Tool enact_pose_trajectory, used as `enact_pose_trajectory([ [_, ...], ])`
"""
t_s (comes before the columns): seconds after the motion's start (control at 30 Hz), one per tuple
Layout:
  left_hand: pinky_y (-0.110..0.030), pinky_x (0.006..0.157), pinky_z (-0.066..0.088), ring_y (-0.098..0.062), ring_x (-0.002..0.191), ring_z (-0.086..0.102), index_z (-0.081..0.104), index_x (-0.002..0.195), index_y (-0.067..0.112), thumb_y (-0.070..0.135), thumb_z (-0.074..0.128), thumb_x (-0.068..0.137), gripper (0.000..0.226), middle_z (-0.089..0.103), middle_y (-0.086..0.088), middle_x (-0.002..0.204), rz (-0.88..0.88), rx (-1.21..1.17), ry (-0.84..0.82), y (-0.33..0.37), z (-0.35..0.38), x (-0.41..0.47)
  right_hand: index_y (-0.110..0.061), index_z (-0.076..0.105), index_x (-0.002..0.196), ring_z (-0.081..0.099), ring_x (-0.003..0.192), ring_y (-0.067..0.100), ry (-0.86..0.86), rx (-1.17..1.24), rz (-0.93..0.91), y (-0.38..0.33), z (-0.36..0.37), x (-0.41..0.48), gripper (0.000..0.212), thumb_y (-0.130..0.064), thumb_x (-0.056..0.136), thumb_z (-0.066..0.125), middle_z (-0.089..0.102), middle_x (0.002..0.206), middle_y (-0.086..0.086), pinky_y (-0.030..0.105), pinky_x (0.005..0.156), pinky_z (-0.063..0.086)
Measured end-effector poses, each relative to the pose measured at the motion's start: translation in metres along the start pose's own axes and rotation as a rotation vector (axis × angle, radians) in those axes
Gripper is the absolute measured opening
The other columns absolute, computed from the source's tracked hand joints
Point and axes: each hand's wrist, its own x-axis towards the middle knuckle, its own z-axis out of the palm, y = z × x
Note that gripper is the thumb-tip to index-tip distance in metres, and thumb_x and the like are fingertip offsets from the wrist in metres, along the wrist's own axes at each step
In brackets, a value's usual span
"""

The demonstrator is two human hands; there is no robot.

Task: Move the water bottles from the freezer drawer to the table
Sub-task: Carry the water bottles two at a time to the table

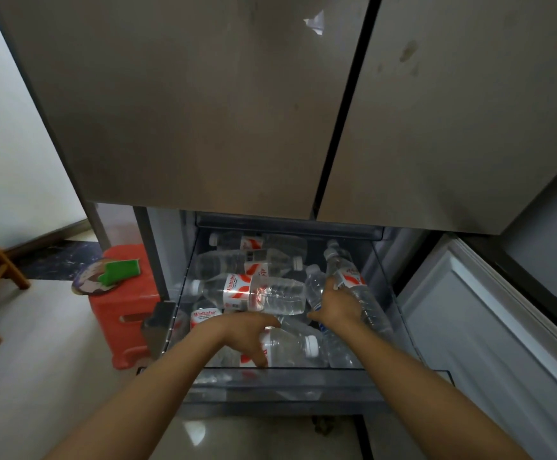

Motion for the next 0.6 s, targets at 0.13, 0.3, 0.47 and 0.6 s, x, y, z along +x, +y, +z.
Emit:
enact_pose_trajectory([
  [0.13,-0.028,0.074,0.052,-0.021,0.088,0.063,0.026,0.141,0.023,0.019,0.069,0.077,0.077,0.051,-0.009,0.132,0.015,-0.038,-0.065,0.001,-0.002,0.004,-0.008,-0.005,0.146,0.044,0.123,0.036,0.023,-0.071,0.011,-0.002,0.007,0.003,0.102,-0.040,0.080,0.066,0.039,0.138,0.025,0.042,0.093,0.044],
  [0.3,-0.020,0.065,0.049,-0.013,0.080,0.061,0.030,0.139,0.021,0.018,0.069,0.077,0.075,0.049,-0.007,0.130,0.031,-0.091,-0.060,-0.001,-0.003,0.004,-0.018,0.002,0.147,0.050,0.118,0.032,0.026,0.154,0.035,0.009,0.005,-0.004,0.097,-0.034,0.078,0.069,0.044,0.134,0.018,0.039,0.090,0.046],
  [0.47,-0.015,0.062,0.045,-0.005,0.073,0.053,0.028,0.139,0.021,0.016,0.068,0.077,0.074,0.044,-0.007,0.132,0.050,-0.129,-0.012,-0.001,0.000,0.001,-0.022,0.009,0.145,0.054,0.110,0.030,0.105,0.415,0.018,0.020,-0.003,-0.009,0.095,-0.024,0.075,0.074,0.043,0.134,0.016,0.032,0.076,0.047],
  [0.6,-0.017,0.066,0.048,-0.008,0.081,0.054,0.027,0.139,0.023,0.017,0.070,0.076,0.077,0.044,-0.006,0.133,0.055,-0.123,0.062,0.001,0.003,-0.003,-0.031,0.013,0.142,0.054,0.112,0.027,0.225,0.580,-0.068,0.030,-0.005,-0.021,0.105,-0.024,0.063,0.082,0.045,0.134,0.010,0.041,0.087,0.052],
])
